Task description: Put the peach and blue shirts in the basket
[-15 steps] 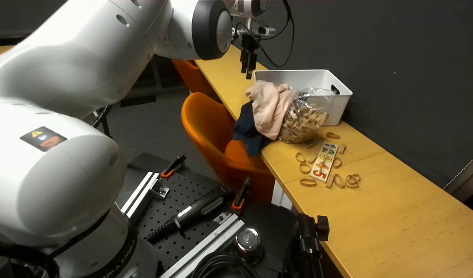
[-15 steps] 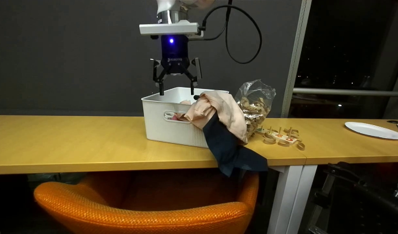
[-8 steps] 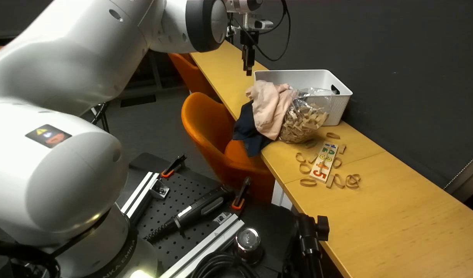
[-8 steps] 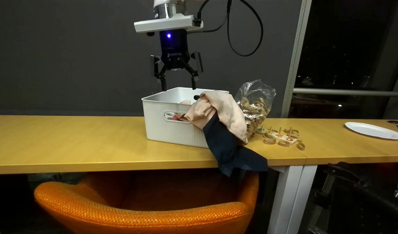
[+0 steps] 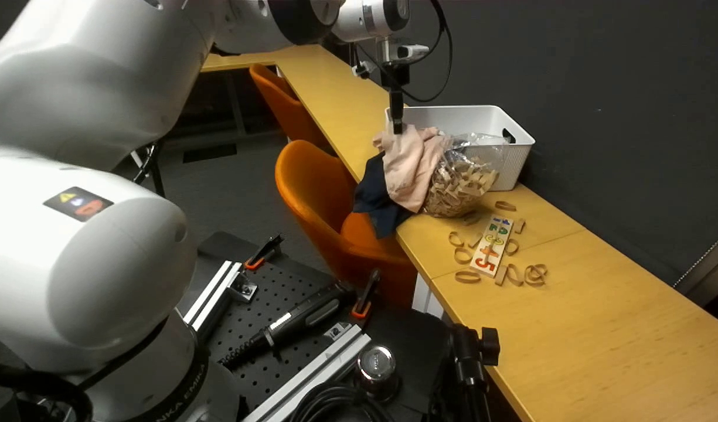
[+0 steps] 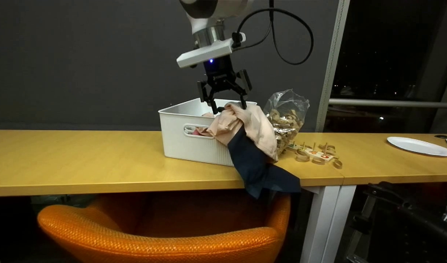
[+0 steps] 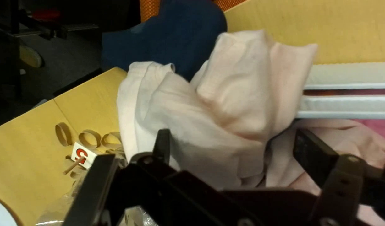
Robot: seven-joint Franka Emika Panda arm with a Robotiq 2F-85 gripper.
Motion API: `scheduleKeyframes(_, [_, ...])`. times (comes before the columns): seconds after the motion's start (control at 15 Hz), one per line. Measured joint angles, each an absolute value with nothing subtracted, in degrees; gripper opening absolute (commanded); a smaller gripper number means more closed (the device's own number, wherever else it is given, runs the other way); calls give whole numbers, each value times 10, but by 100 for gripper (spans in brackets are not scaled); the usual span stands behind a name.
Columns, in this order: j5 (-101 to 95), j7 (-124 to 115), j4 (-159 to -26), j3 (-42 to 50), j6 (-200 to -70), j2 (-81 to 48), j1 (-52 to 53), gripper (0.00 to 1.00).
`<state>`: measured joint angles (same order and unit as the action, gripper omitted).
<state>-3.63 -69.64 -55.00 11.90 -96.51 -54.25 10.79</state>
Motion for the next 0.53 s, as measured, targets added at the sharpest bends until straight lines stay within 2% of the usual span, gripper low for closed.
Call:
scheduleKeyframes(0.2, [-73, -735, -630, 131, -1004, -504, 131, 100])
scheduleKeyframes(0.27, [-89, -753, -656, 131, -1012, -489, 141, 75])
scheduleKeyframes(0.33, [-103, -772, -682, 131, -1019, -473, 152, 72])
scheduleKeyframes(0.53, [-137, -822, -764, 125, -1041, -427, 178, 49])
